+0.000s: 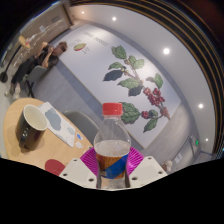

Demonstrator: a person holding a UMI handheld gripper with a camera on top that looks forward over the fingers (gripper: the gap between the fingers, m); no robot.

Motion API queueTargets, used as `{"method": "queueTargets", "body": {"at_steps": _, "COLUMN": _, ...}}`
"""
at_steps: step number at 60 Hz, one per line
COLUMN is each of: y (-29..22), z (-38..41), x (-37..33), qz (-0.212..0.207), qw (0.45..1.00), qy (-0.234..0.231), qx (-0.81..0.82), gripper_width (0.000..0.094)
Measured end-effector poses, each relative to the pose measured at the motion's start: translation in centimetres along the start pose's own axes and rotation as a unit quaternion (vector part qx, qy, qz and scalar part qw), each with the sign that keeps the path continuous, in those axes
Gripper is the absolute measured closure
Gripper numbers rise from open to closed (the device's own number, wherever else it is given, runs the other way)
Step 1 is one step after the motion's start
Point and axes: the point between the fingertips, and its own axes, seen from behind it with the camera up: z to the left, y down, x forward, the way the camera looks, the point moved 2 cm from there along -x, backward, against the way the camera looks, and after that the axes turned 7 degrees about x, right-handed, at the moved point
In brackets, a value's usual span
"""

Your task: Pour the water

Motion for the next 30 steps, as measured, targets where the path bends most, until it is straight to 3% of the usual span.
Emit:
{"method": "queueTargets", "body": {"at_steps": 5, "y": -2.5, "z": 1.1, "x": 1.1, "qz": -0.019, "qw": 0.979, "qy": 0.019, "qx": -0.204, "gripper_width": 0.0621}}
{"method": "queueTargets", "body": {"at_steps": 13, "y": -6.4, "z": 3.4, "x": 2.0, "qz": -0.053, "qw": 0.885, "qy": 0.023, "qx": -0.461, "gripper_width": 0.0618}}
{"method": "queueTargets", "body": {"at_steps": 19, "y": -8.1, "z": 4.4, "x": 2.0, "qz": -0.065, "qw": 0.813, "qy": 0.007, "qx": -0.579, "gripper_width": 0.0617}}
{"method": "queueTargets", "body": {"at_steps": 26, "y": -9.5, "z": 5.0, "x": 2.3, "qz": -0.065, "qw": 0.731, "qy": 0.029, "qx": -0.678, "gripper_width": 0.0611}}
{"method": "queueTargets", "body": {"at_steps": 30, "y": -10.5, "z": 4.8, "x": 1.8, "qz": -0.071, "qw": 0.718, "qy": 0.022, "qx": -0.692, "gripper_width": 0.0613}}
